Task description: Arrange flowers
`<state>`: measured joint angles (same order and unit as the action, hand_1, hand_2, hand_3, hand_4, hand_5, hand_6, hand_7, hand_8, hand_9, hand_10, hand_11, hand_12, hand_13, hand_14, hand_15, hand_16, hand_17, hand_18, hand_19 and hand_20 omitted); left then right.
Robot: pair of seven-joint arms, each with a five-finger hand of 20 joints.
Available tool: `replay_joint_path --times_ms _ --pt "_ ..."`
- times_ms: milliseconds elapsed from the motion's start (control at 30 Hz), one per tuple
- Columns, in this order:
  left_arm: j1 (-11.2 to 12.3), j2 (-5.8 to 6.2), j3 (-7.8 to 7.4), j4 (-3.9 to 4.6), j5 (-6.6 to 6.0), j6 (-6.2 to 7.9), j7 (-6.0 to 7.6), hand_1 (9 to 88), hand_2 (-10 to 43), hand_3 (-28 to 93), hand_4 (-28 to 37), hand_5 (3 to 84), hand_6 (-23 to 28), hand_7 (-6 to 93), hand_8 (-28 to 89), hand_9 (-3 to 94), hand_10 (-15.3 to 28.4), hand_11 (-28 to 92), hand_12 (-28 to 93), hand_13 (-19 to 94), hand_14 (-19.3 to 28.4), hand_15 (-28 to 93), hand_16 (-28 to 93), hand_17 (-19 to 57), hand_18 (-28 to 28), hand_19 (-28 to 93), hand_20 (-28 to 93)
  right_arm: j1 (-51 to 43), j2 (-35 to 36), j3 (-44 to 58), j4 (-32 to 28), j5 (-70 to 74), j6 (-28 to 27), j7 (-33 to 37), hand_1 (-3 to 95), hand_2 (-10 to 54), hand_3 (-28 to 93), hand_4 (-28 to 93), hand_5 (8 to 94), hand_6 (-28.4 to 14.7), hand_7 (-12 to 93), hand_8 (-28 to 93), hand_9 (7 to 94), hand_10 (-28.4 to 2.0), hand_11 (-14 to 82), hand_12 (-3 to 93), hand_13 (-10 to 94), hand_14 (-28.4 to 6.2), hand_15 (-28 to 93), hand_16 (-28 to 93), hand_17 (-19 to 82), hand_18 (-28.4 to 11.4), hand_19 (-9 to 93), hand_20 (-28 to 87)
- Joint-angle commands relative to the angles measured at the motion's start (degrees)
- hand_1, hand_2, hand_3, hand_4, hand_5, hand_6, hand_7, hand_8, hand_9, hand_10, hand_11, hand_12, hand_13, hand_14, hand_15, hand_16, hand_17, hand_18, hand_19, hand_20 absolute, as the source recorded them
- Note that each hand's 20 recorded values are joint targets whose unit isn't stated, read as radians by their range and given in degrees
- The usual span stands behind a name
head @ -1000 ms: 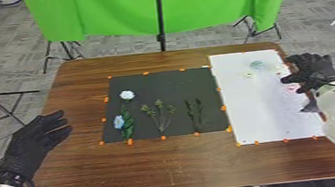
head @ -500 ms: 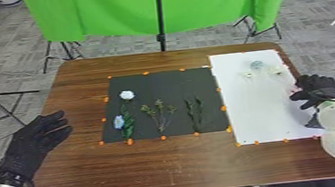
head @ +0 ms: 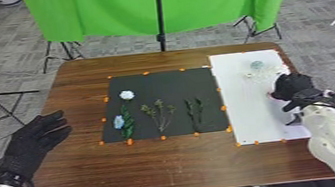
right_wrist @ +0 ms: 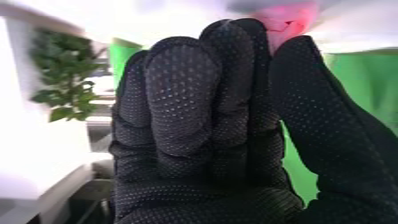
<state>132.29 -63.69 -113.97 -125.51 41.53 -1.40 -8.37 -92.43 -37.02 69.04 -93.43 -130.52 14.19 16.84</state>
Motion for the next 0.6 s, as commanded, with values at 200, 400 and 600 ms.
replay_joint_path --times_ms 200,400,600 --pt "0.4 -0.44 0.38 -0.02 0.16 0.77 -1.01 26.6 6.1 73 -28.3 41.3 7.0 24.5 -12 34.6 15.7 34 14 27 18.5 51 -7 -6.3 23.7 63 -3 19.02 -8.98 -15.94 -5.96 -1.99 7.42 -10.05 46.8 -7.4 83 -28 73.8 0.7 44 -12 87.9 -4.4 32.8 36.9 85 -1.9 54 28 34 -14.3 75 35" --pt "0.75 -0.42 0.39 -0.1 0.19 1.02 -1.01 26.6 6.2 73 -28.3 41.3 7.0 24.6 -12 34.6 15.7 34 14 27 18.4 51 -7 -6.3 23.8 63 -3 27.56 -13.9 -25.46 -3.41 -1.39 4.83 -12.79 46.8 -7.5 83 -28 74.0 0.7 44 -12 88.0 -4.6 33.2 37.0 85 -1.7 54 28 34 -14.3 75 35" --pt "-0.19 -0.09 1.33 0.3 0.12 0.9 -1.25 26.6 6.1 73 -28.3 41.4 7.0 24.6 -12 34.6 15.7 34 14 27 18.4 51 -7 -6.4 23.8 63 -3 35.49 -19.9 -35.42 2.64 -3.68 3.72 -13.36 46.7 -7.4 83 -28 74.0 0.6 44 -13 87.9 -4.6 33.4 36.8 85 -1.7 54 28 34 -14.3 75 36"
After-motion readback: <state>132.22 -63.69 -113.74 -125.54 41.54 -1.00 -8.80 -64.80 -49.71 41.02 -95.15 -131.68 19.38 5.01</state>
